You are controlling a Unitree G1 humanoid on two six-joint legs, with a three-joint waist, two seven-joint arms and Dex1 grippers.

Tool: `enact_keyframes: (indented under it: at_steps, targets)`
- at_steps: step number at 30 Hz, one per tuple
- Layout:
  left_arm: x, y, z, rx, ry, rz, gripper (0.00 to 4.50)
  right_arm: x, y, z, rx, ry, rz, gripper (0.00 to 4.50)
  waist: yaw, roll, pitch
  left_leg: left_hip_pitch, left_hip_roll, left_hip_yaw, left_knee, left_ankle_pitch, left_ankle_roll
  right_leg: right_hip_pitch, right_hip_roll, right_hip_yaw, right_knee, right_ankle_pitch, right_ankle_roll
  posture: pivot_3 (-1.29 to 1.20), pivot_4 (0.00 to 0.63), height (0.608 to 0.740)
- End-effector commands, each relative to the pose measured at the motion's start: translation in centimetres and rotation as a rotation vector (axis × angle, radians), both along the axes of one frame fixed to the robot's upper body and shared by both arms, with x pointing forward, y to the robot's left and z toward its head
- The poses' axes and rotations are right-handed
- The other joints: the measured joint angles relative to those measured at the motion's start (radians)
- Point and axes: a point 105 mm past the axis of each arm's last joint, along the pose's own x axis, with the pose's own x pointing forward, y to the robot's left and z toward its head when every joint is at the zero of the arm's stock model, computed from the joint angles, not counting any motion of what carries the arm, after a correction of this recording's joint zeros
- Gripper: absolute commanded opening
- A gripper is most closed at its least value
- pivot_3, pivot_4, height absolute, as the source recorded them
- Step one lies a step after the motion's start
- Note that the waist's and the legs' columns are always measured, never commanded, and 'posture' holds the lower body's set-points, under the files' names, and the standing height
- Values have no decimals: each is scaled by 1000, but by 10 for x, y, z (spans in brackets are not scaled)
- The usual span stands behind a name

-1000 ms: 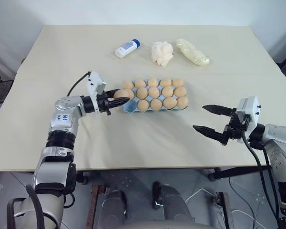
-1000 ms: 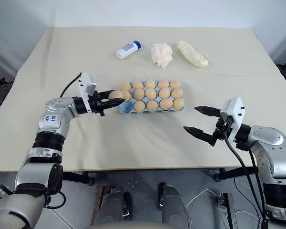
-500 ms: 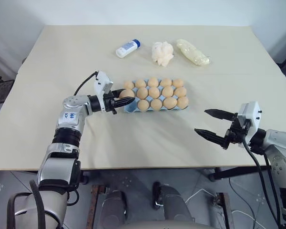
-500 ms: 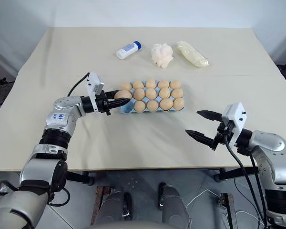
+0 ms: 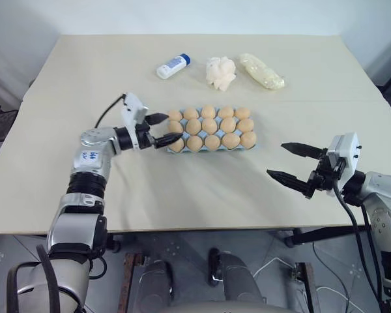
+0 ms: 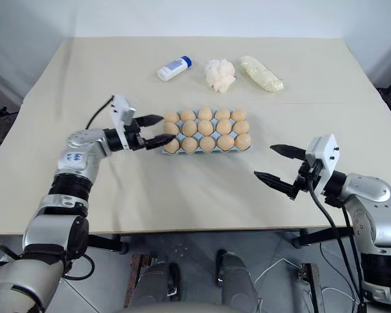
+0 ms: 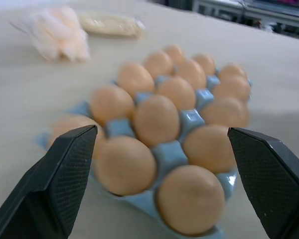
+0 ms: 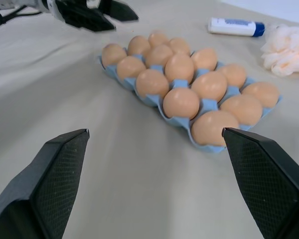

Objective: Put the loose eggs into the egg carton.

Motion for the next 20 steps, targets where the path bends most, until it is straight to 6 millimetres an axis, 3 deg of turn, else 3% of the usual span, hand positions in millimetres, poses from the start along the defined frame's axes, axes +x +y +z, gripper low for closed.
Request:
enact_keyframes:
  at_steps: [1, 5, 10, 14, 20]
  targets:
    - [-16, 30, 28, -129, -35, 30, 4471, 3, -1, 11, -15, -49, 30, 4500, -5, 0, 0, 0, 0, 0, 0, 0, 0, 0, 0, 0, 0, 0, 0, 0, 150, 740]
    - [-46, 65, 19, -56, -65, 77, 4471, 11, -3, 13, -32, -43, 77, 4500, -21, 0, 0, 1, 0, 1, -1, 0, 0, 0, 0, 0, 0, 0, 0, 0, 150, 740]
    - [-76, 92, -1, 2, -2, 82, 4471, 24, -7, 13, -58, -23, 109, 4500, -21, 0, 0, 1, 0, 0, 1, 0, 0, 0, 0, 0, 1, 0, 0, 0, 150, 740]
    - [-90, 98, -11, 52, 25, 69, 4471, 33, -7, 15, -73, -16, 131, 4500, -22, 0, 0, 2, 1, 1, 1, 1, -1, 0, -1, 0, 0, -1, -2, 0, 150, 740]
    - [-92, 97, -9, 45, 13, 72, 4471, 37, -5, 16, -83, -16, 148, 4500, -20, 0, 0, 1, 1, 1, 0, 1, -2, 0, -1, 0, 1, -1, -2, 0, 150, 740]
